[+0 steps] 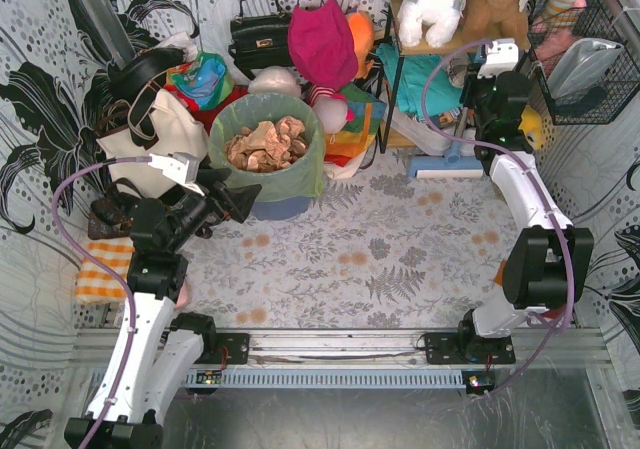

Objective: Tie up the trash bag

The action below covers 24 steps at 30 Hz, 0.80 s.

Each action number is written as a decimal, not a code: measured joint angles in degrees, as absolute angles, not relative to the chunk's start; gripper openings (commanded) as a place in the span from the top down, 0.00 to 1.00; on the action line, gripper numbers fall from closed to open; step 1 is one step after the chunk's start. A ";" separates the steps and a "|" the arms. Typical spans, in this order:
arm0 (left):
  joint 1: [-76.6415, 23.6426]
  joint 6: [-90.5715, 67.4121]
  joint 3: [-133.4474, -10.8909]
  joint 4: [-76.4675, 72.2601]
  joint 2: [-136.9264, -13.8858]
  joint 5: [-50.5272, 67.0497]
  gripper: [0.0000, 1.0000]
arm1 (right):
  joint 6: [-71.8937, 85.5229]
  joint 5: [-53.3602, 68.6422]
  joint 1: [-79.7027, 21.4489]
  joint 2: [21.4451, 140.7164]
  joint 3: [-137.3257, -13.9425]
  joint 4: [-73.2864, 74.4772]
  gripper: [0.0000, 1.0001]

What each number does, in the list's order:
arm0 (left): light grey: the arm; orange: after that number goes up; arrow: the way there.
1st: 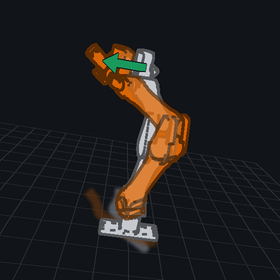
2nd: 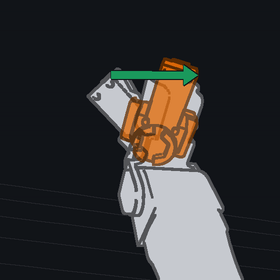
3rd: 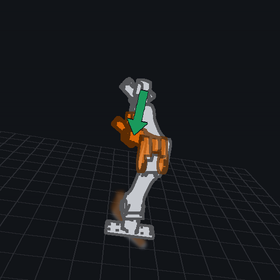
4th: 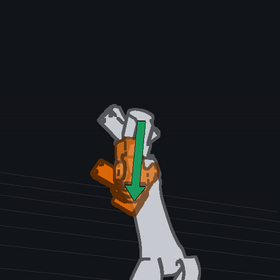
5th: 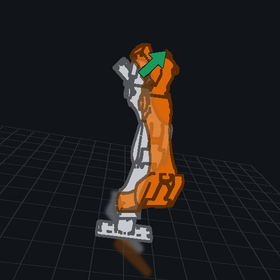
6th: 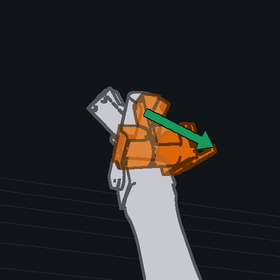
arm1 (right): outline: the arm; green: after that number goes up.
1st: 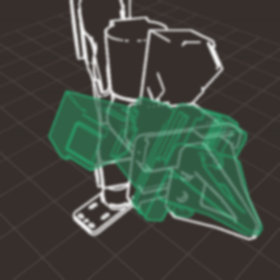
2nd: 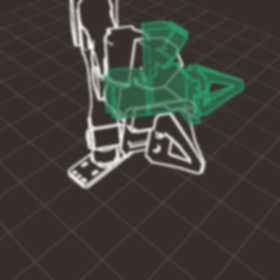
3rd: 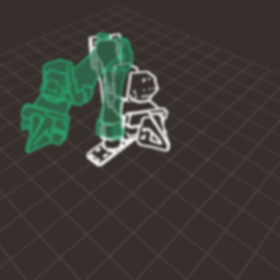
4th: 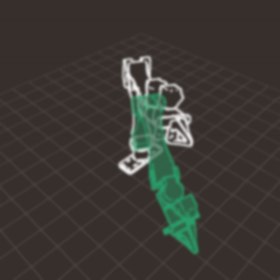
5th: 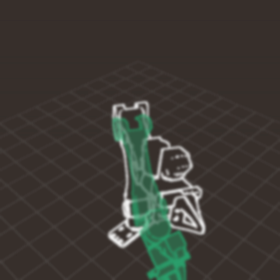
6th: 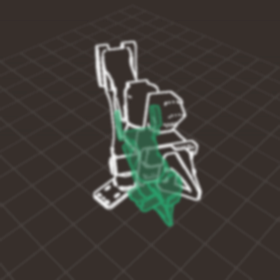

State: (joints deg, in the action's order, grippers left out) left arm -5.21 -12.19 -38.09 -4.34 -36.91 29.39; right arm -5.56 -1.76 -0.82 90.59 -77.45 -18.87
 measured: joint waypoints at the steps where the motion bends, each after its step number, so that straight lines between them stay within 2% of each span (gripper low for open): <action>1: -5.21 -12.19 -38.09 -4.34 -36.95 29.39 0.02 | -5.69 -1.74 -0.82 90.59 -77.45 -19.46 0.57; 5: -5.21 -12.16 -38.09 -4.34 -36.95 29.36 0.02 | -5.69 -1.72 -0.71 89.97 -77.45 -21.45 0.40; 12: -5.21 -12.16 -38.04 -4.29 -36.14 28.10 0.02 | -4.38 -1.74 -0.71 84.07 -77.58 -19.49 0.26; 20: -5.21 -12.29 -37.74 -4.67 -35.07 23.90 0.02 | 4.75 1.96 -1.34 77.54 -87.77 -5.39 0.27; 24: -5.21 -13.89 -37.80 -3.99 -35.22 16.32 0.02 | 8.45 3.42 -7.92 77.91 -93.17 1.67 0.27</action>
State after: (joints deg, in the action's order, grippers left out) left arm -5.21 -13.89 -37.80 -3.99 -35.22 16.32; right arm 8.45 3.42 -7.92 77.91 -93.17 1.67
